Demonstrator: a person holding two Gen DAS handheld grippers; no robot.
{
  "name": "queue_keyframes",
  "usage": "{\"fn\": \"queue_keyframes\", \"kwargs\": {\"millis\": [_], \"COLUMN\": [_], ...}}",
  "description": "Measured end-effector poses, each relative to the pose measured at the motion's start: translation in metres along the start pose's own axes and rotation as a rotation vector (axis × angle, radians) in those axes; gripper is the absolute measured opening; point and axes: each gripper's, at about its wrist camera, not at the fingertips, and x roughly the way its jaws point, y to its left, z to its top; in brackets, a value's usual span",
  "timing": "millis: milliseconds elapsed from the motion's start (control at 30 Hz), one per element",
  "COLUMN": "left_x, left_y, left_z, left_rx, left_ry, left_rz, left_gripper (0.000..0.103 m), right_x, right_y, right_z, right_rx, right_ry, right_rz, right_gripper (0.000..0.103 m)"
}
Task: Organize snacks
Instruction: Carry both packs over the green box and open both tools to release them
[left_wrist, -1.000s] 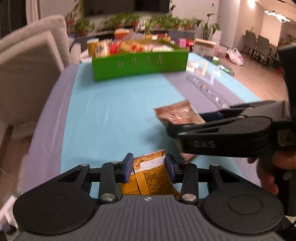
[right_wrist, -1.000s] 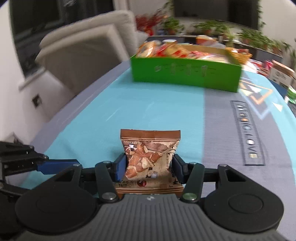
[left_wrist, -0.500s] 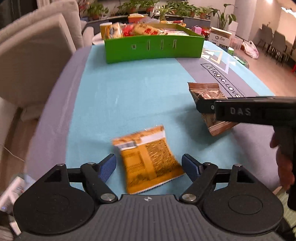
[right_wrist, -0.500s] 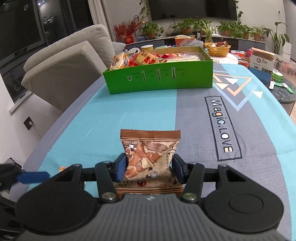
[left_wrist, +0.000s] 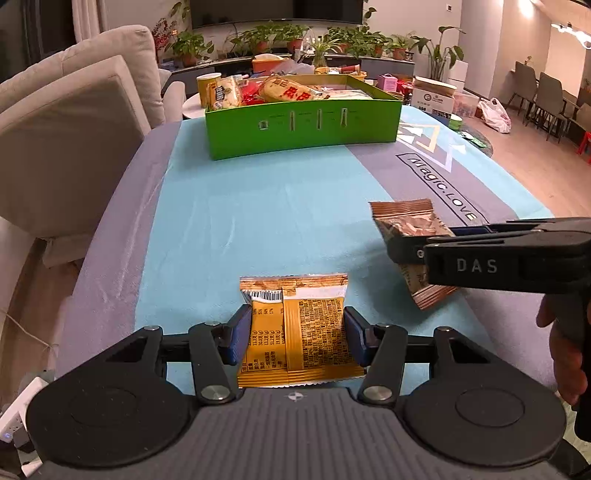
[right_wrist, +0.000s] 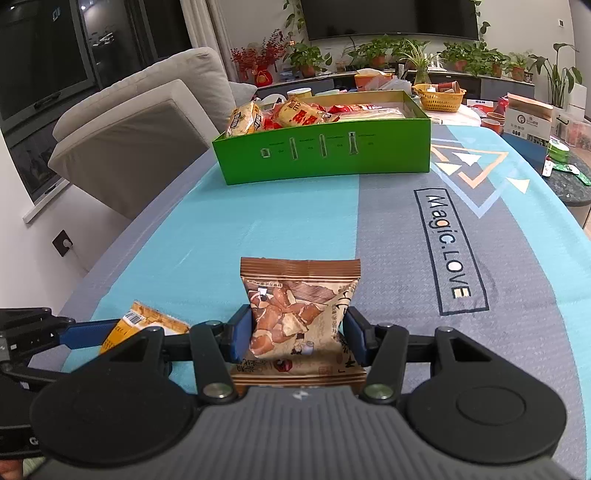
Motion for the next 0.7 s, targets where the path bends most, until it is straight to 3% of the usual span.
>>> {"fn": "queue_keyframes", "kwargs": {"millis": [700], "left_x": [0.013], "left_y": [0.009], "left_z": [0.037], "left_rx": [-0.017], "left_ry": [-0.066], "left_rz": [0.042], "left_gripper": [0.049], "right_x": [-0.004], "right_y": [-0.007], "right_z": [0.027], "right_rx": [-0.022], "right_ry": [-0.068], "right_rz": [-0.021], "right_gripper": [0.058]}}
